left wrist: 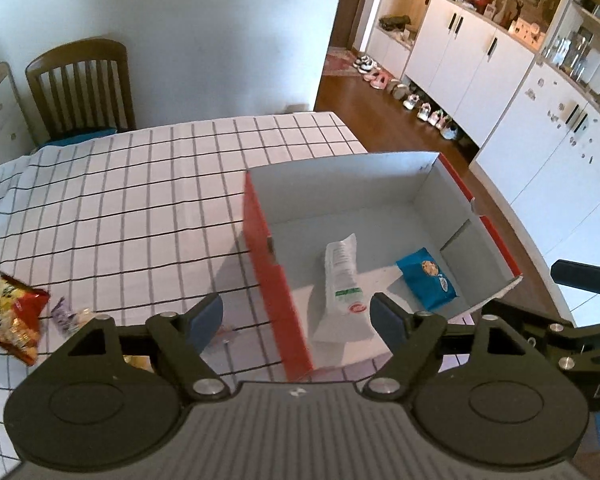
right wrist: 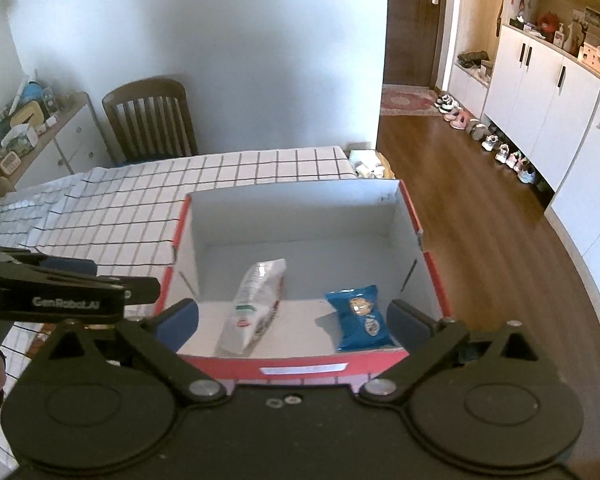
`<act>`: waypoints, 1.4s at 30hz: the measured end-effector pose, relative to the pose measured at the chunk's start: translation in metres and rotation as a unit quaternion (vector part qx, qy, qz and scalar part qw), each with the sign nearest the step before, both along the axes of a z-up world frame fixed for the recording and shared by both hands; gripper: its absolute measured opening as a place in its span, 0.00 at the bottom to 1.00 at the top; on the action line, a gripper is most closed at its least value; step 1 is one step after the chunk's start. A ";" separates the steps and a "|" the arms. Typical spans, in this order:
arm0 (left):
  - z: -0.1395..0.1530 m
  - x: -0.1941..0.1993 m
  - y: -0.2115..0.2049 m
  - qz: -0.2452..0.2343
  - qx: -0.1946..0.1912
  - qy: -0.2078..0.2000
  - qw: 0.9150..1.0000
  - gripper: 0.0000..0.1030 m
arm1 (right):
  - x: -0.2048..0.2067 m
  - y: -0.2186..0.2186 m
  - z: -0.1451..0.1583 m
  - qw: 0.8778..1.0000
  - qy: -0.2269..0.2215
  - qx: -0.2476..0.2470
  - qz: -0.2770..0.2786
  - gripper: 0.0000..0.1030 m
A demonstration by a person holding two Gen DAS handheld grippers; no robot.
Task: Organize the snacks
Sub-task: 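Withdraw both tools from the box back over the snack pile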
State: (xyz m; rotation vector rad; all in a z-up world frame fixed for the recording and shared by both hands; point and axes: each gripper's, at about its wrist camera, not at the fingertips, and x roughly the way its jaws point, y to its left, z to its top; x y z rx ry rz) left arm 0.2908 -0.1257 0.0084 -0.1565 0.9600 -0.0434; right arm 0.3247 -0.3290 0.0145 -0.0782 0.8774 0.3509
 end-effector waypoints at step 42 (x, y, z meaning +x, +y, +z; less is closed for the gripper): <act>-0.091 -0.130 0.182 0.083 -0.007 0.050 0.995 1.00 | -0.056 0.177 -0.081 0.992 0.097 0.029 -0.073 0.96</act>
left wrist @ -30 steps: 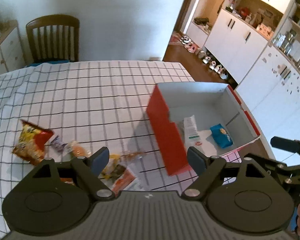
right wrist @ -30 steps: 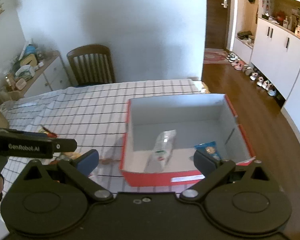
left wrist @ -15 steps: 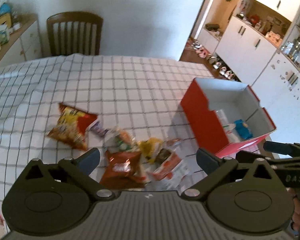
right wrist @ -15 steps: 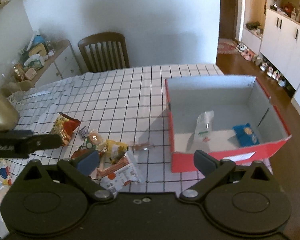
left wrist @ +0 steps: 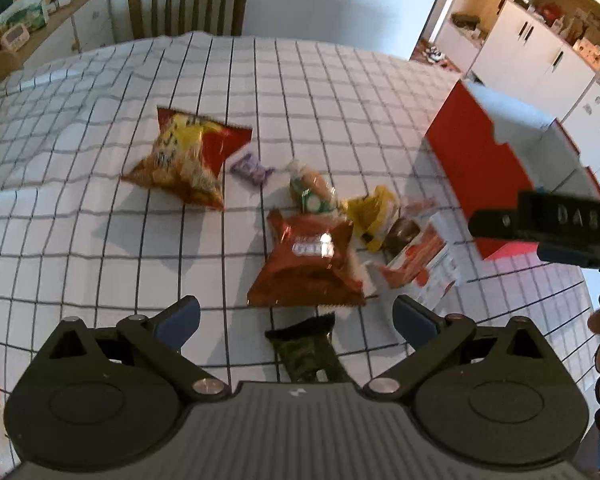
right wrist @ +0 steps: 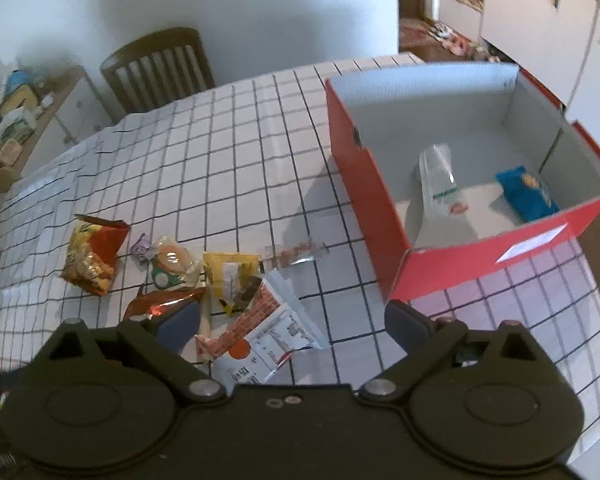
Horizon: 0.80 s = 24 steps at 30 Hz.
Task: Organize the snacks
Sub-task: 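Withdraw both tools from the box back over the snack pile, then grasp the dark chocolate bar with the left tool while the right tool grasps the wafer packet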
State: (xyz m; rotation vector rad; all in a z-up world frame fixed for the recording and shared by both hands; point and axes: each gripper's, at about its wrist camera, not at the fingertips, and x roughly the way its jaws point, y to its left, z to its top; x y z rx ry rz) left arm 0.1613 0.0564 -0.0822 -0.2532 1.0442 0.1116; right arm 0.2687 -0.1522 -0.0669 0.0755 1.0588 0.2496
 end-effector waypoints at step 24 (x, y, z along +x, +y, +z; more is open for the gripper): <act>-0.053 0.004 -0.008 0.052 -0.026 0.050 0.997 0.84 | 0.022 0.030 -0.073 0.988 0.107 0.028 -0.104 0.70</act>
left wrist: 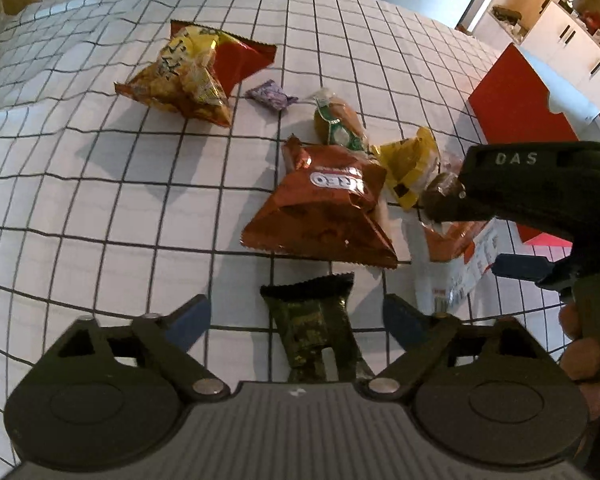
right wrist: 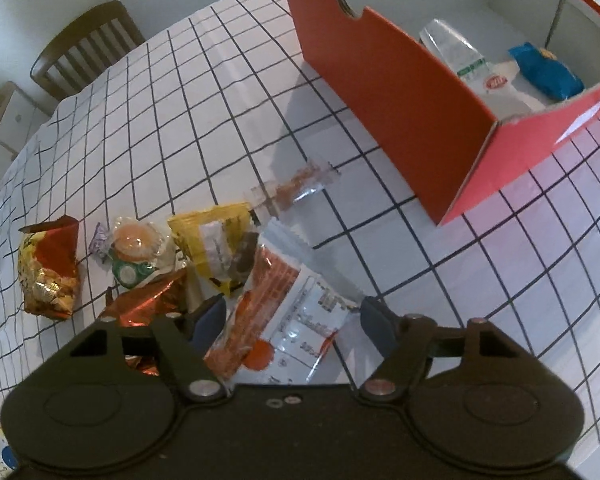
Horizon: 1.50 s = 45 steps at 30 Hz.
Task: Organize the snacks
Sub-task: 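Grasp the dark chocolate bar with the left tool while the right tool grasps the wafer packet, then carry both packets into the red box and open both tools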
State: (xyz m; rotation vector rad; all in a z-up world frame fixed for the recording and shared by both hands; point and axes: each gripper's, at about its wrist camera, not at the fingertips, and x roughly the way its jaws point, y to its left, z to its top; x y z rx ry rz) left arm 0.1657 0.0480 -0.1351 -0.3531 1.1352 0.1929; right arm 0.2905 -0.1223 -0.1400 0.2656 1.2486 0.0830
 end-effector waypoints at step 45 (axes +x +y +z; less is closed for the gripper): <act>0.044 -0.005 -0.041 -0.003 -0.044 -0.031 0.999 0.31 | -0.041 -0.093 0.061 0.991 -0.076 0.057 0.092 0.52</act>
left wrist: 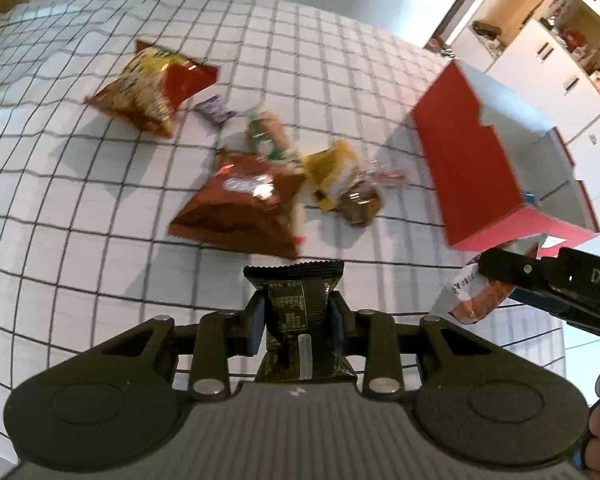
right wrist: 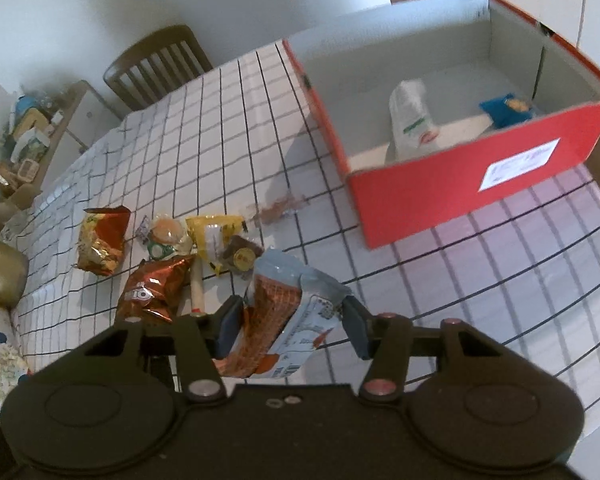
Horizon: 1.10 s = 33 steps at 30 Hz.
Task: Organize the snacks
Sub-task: 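Carry both packets into the red box and open both tools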
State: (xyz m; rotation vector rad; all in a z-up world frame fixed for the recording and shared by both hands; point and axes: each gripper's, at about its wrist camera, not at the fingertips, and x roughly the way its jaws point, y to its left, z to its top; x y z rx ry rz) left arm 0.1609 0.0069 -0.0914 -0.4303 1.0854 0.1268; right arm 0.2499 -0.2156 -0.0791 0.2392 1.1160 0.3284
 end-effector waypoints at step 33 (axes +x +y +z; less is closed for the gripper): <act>0.095 0.146 -0.171 -0.131 0.051 -0.086 0.986 0.31 | 0.116 -0.147 0.092 0.989 -0.122 -0.086 0.012 0.51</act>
